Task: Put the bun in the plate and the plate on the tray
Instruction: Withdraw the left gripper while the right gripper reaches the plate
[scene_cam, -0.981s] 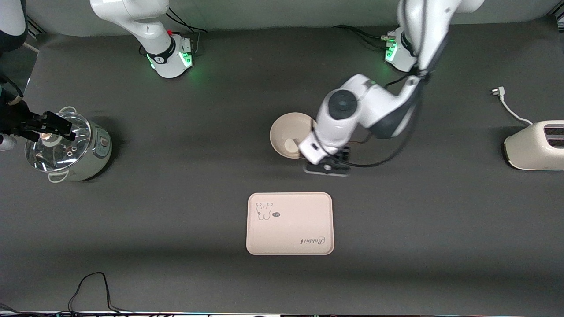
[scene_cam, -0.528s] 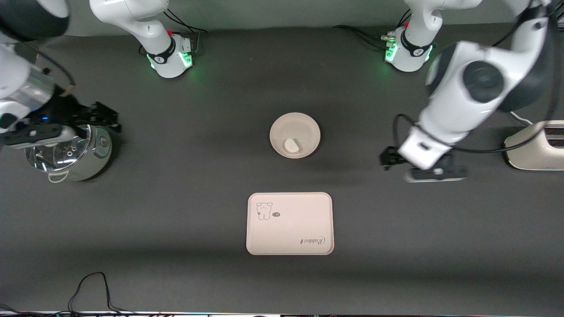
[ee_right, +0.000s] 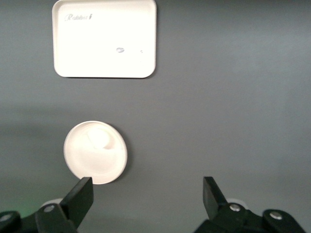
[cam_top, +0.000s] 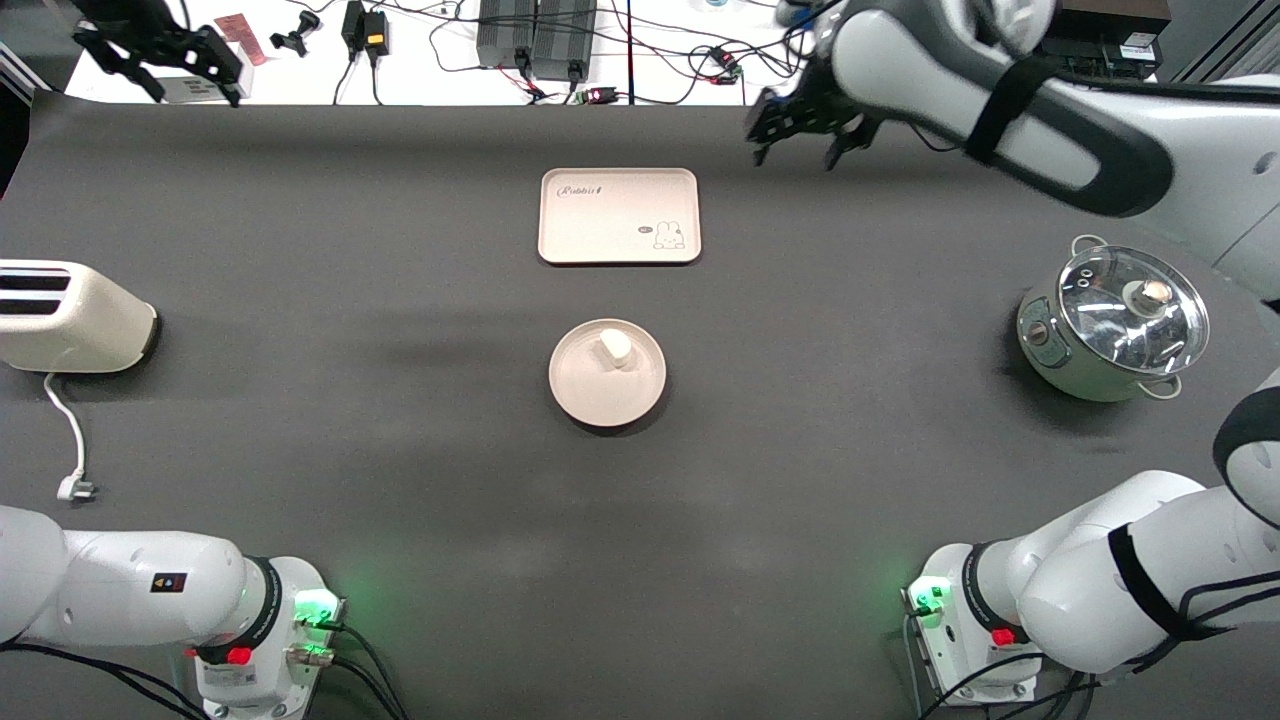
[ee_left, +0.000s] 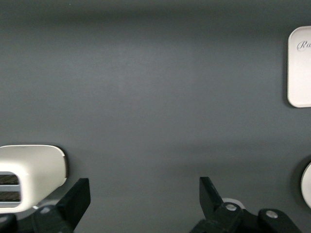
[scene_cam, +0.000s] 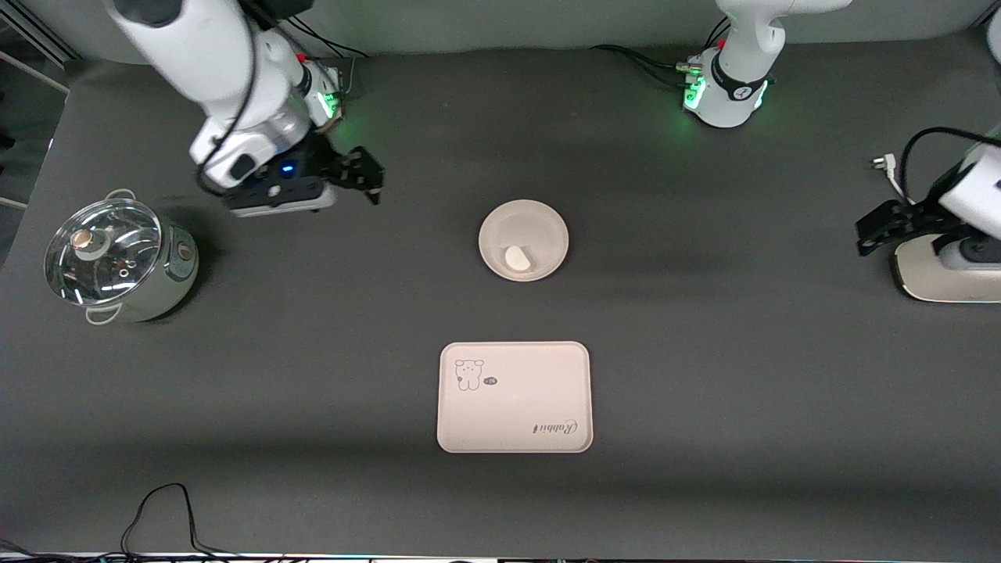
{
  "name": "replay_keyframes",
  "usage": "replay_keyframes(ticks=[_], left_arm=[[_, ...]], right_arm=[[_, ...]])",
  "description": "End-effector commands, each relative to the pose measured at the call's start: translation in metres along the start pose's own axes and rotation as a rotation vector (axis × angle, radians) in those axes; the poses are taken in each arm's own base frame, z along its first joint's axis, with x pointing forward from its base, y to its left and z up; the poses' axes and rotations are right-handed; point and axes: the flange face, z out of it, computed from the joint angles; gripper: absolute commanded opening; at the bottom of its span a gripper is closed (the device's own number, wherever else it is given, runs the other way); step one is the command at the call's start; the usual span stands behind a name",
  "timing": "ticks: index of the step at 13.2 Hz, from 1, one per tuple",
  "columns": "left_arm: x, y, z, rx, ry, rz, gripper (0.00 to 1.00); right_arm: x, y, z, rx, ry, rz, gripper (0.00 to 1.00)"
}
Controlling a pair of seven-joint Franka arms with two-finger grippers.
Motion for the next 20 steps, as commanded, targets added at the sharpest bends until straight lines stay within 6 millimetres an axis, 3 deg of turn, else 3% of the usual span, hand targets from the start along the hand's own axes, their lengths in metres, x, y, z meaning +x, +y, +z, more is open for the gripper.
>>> replay_keyframes(ticks=[1, 4, 5, 8, 11, 14, 20], left_arm=[[-0.010, -0.002, -0.008, -0.008, -0.011, 0.028, 1.00], [-0.010, -0.001, -0.009, -0.010, -0.008, 0.030, 1.00], [-0.010, 0.000, -0.009, -0.010, -0.008, 0.028, 1.00], [-0.010, 0.004, -0.008, -0.012, -0.009, 0.028, 1.00], [-0.012, 0.010, -0.006, -0.010, -0.035, 0.030, 1.00], [-0.011, 0.009, -0.006, -0.013, -0.041, 0.028, 1.00], [0.005, 0.006, 0.009, -0.078, -0.001, 0.002, 1.00]], right_arm=[[-0.020, -0.050, 0.018, 0.016, 0.013, 0.062, 1.00], [-0.035, -0.085, 0.054, 0.002, -0.002, 0.049, 1.00], [-0.034, -0.088, 0.068, -0.007, -0.011, 0.048, 1.00], [-0.046, -0.075, 0.132, 0.037, -0.014, 0.062, 1.00], [-0.076, -0.063, 0.204, 0.065, -0.006, 0.037, 1.00], [-0.102, -0.067, 0.279, 0.049, -0.003, 0.013, 1.00], [-0.108, -0.065, 0.371, 0.054, 0.038, 0.035, 1.00]])
